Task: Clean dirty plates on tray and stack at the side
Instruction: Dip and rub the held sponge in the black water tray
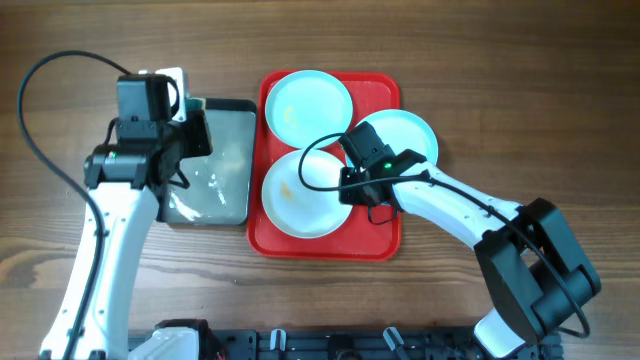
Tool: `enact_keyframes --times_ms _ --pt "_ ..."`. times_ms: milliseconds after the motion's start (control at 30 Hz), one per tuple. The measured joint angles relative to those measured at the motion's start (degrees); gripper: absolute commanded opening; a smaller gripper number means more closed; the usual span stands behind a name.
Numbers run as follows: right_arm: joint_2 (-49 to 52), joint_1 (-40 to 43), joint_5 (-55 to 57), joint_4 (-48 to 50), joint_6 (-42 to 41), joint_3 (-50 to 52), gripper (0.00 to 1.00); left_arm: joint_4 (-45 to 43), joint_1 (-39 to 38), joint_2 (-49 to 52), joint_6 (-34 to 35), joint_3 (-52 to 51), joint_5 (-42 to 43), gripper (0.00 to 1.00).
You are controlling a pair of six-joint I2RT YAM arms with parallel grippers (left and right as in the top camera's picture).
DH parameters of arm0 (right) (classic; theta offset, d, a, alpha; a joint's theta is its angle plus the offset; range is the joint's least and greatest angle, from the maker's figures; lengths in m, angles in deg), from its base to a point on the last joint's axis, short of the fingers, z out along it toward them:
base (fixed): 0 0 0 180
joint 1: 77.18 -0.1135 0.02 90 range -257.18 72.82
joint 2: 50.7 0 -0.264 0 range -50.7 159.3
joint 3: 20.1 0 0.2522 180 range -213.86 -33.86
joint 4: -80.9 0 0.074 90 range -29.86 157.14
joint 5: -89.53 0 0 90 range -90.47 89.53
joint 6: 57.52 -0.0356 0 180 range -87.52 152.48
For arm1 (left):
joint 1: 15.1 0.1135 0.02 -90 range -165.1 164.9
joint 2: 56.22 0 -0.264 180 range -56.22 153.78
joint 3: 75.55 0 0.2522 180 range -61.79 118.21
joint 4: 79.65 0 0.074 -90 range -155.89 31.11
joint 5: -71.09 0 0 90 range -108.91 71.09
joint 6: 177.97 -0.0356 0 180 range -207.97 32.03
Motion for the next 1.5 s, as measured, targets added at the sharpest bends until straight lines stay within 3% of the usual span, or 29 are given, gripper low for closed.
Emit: enact_keyframes --times_ms 933,1200,1500 --pt "0.00 0.00 -0.83 0.00 -0.02 0.00 0.04 3.80 0.00 3.96 -0.63 0.00 0.00 0.04" --pt "0.00 0.00 -0.83 -0.02 -0.20 0.00 0.04 3.78 -0.02 4.31 -8.83 0.00 5.33 0.04" --pt "0.00 0.00 -0.83 -0.02 -0.22 0.00 0.05 3.74 -0.02 7.19 -10.51 0.00 5.31 0.04"
